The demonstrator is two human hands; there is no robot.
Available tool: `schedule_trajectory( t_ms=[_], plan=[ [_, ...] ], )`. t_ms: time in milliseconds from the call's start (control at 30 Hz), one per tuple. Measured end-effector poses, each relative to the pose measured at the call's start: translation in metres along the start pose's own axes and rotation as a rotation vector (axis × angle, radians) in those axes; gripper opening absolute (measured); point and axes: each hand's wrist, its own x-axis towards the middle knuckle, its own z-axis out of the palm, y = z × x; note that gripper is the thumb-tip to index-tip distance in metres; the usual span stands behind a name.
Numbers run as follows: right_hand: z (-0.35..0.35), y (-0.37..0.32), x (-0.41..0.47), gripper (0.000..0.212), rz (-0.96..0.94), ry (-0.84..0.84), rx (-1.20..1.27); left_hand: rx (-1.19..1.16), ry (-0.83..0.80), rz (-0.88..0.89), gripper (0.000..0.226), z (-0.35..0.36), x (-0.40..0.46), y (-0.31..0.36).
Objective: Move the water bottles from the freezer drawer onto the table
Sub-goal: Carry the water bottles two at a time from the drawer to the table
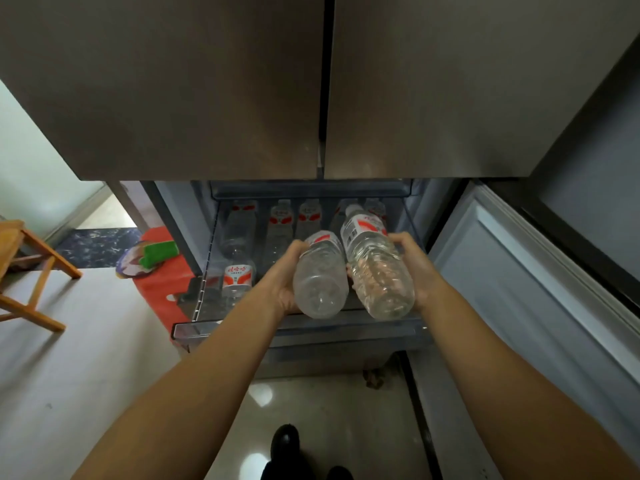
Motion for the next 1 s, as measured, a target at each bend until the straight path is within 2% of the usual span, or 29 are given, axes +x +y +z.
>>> schedule_trajectory(
  t_ms=[133,267,333,400,500,567,800,1000],
  plan=[
    [-0.005,0.004,-0.012,0.062,-0.066,-0.022,0.037,0.115,-0.061,0.004,0.059,0.005,0.007,0.001],
    [-0.013,0.013,-0.028,0.067,-0.164,0.111,-0.010,0.288,-0.172,0.002,0.064,0.021,0.015,-0.001],
    [-0.016,0.019,-0.037,0.065,-0.272,0.215,-0.045,0.374,-0.214,0.073,0.061,0.031,0.017,-0.001],
    [-0.013,0.028,-0.049,0.055,-0.430,0.363,-0.125,0.456,-0.243,0.149,0.056,0.038,0.018,-0.004],
    [-0.012,0.049,-0.069,0.055,-0.640,0.614,-0.207,0.638,-0.282,0.252,0.039,0.050,0.014,-0.013],
    [-0.011,0.066,-0.086,0.055,-0.706,0.757,-0.255,0.774,-0.313,0.302,0.043,0.056,0.017,-0.024],
    [-0.030,0.157,-0.175,0.045,-0.794,1.268,-0.150,1.134,-0.507,0.329,0.047,0.083,0.009,-0.107],
    [-0.038,0.258,-0.246,0.050,-0.731,1.658,-0.057,1.301,-0.743,0.305,0.052,0.093,-0.019,-0.209]
  ],
)
